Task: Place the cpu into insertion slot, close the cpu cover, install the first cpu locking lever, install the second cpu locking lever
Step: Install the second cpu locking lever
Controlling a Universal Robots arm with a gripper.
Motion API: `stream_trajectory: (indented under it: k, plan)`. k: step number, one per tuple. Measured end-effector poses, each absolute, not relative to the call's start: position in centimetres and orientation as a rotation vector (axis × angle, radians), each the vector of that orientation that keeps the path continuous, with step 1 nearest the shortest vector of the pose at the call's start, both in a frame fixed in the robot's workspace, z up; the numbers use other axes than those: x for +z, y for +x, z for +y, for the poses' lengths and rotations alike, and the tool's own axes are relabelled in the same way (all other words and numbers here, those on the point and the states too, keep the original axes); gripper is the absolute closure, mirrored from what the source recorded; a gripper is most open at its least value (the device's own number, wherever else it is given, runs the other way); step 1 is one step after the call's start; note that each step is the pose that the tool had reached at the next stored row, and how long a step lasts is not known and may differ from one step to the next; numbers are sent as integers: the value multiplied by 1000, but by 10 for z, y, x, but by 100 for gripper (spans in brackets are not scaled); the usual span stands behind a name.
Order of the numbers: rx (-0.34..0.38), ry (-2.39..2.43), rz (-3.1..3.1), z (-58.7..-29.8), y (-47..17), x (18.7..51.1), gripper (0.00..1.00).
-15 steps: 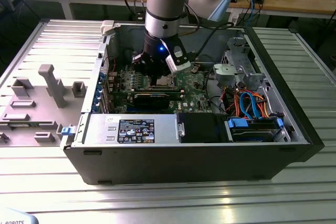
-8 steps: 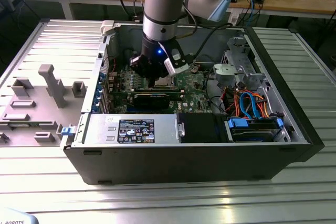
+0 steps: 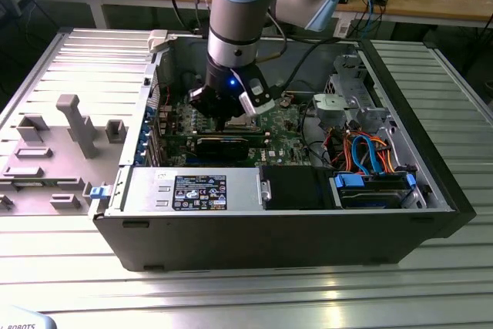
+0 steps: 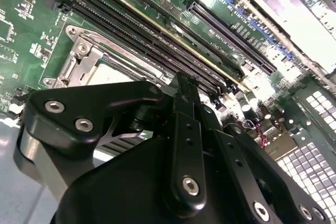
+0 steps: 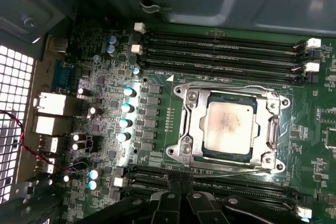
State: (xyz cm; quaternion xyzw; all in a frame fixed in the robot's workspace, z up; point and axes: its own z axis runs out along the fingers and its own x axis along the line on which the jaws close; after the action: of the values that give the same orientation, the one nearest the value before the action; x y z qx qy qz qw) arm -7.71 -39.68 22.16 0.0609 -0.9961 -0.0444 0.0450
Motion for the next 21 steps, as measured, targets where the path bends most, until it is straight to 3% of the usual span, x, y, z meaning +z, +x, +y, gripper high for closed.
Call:
stream_trajectory:
  k: [7,12,21]
  plan:
    - [-164,205,-3039,-398,-78,214,89]
    - [-296,225,-3032,-401,-81,202,89]
    - [-327,238,-3029,-401,-82,196,89]
